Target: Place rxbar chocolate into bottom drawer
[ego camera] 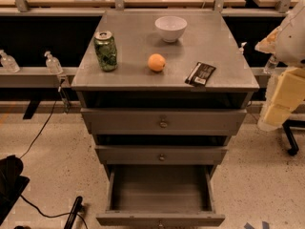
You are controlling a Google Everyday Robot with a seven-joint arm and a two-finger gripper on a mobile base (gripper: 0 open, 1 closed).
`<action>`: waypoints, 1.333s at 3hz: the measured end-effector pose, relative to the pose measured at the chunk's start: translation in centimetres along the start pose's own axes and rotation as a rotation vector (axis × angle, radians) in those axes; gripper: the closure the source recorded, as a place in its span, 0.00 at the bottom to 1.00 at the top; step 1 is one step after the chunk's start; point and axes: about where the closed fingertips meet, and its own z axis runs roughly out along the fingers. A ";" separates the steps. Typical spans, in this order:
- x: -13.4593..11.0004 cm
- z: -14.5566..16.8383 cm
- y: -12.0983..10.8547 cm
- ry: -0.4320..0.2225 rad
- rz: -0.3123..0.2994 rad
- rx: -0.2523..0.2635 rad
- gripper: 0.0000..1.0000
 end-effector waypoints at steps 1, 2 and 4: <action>0.0 0.0 0.0 0.000 0.000 0.000 0.00; -0.4 0.4 -1.8 -0.020 -0.008 0.011 0.00; -3.8 7.3 -14.8 -0.271 0.026 0.041 0.00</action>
Offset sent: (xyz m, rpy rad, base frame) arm 0.1207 -0.0070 0.0042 0.0943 -0.0907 0.0684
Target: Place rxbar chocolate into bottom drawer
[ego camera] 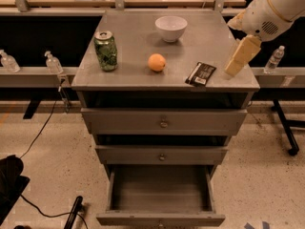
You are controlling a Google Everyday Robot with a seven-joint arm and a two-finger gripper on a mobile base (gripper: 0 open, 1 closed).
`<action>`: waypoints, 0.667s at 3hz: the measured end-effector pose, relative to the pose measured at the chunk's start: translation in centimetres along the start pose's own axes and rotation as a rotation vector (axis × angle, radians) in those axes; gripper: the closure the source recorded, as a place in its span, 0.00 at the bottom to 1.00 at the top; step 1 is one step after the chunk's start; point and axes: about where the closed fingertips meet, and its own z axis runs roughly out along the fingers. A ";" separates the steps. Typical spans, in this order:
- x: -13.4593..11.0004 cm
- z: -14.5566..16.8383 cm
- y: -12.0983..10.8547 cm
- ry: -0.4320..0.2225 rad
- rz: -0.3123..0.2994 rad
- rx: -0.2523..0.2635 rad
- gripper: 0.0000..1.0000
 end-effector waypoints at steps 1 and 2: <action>1.6 5.7 -2.9 -0.074 0.086 0.017 0.00; 3.4 9.5 -3.1 -0.071 0.134 -0.006 0.00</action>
Offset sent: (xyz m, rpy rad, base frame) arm 0.0747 -0.0102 -0.1298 0.1384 0.0725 -0.1341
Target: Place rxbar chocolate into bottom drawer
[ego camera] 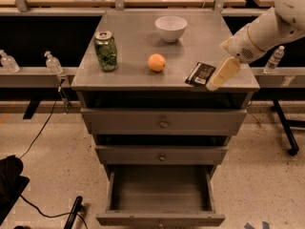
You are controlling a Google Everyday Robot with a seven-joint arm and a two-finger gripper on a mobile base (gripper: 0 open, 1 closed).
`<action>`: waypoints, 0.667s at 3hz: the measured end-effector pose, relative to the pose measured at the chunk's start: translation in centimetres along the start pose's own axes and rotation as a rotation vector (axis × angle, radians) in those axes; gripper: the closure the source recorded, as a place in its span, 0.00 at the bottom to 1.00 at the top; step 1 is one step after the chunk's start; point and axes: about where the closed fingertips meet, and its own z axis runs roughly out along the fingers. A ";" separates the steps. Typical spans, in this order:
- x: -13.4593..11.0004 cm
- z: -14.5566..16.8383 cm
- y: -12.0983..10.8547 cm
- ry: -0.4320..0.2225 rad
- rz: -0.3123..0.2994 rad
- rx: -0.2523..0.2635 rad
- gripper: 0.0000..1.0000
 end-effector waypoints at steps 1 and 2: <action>1.1 2.9 -0.1 0.016 0.018 -0.029 0.00; 1.4 4.7 -0.3 0.026 0.017 -0.048 0.00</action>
Offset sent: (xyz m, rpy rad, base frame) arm 0.0271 0.0101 -0.0574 -0.0106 0.0701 0.0137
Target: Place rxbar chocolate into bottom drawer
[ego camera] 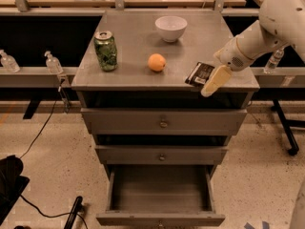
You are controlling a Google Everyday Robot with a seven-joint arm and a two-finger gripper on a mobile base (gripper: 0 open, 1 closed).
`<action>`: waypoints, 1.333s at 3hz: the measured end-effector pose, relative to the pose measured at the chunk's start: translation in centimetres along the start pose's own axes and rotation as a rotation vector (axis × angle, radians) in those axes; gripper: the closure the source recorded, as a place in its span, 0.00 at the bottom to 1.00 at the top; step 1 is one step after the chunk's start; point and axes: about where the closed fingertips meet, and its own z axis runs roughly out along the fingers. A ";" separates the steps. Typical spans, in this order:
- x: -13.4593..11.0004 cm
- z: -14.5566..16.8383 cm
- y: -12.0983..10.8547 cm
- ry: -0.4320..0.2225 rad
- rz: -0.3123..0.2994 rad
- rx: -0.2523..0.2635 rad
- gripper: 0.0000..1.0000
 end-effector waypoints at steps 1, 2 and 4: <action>-0.6 1.4 0.0 -0.010 -0.017 -0.023 0.20; -1.2 1.8 0.2 -0.024 -0.033 -0.039 0.45; -2.7 -1.9 4.1 -0.132 -0.086 -0.114 0.97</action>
Offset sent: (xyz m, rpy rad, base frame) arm 0.0082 0.0217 -0.0031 0.0322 -0.0029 0.0708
